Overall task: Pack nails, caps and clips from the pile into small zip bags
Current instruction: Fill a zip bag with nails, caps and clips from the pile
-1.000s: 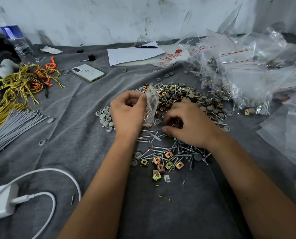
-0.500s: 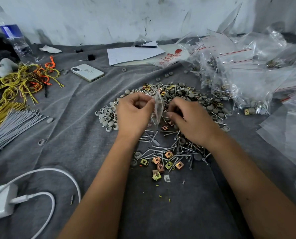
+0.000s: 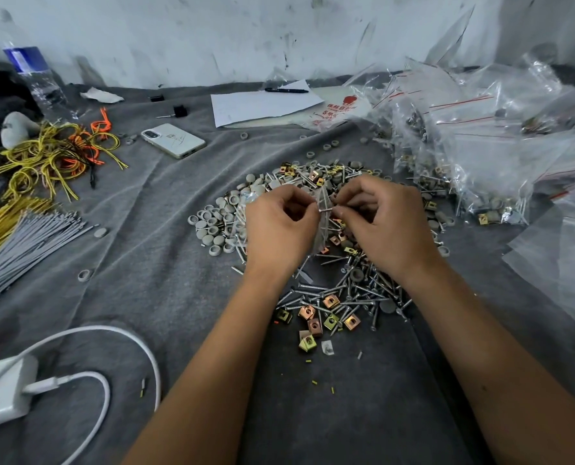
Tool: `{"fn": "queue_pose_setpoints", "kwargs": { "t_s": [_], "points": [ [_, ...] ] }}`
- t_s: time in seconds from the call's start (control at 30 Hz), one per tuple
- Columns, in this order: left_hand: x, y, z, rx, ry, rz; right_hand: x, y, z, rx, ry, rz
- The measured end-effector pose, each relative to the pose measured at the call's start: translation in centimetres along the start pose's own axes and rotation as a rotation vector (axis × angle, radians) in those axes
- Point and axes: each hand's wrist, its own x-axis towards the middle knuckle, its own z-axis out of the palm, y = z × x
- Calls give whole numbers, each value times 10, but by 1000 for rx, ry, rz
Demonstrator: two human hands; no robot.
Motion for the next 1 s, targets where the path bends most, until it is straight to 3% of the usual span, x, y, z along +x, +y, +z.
{"fn": "queue_pose_setpoints", "kwargs": {
  "t_s": [0.33, 0.47, 0.6, 0.8, 0.87, 1.0],
  "points": [
    [-15, 11, 12, 322, 46, 294, -1, 4, 3, -29, -92, 25],
    [-16, 14, 11, 362, 47, 293, -2, 6, 6, 141, -114, 91],
    [-18, 15, 11, 361, 59, 310, -1, 8, 7, 354, -277, 229],
    [-13, 9, 9, 281, 85, 220, 0, 7, 0, 164, -94, 85],
    [-11, 7, 8, 217, 101, 167, 2, 10, -7, -22, -175, -11],
    [-10, 5, 7, 211, 89, 122, 4, 14, -10, -276, -541, -99]
  ]
}}
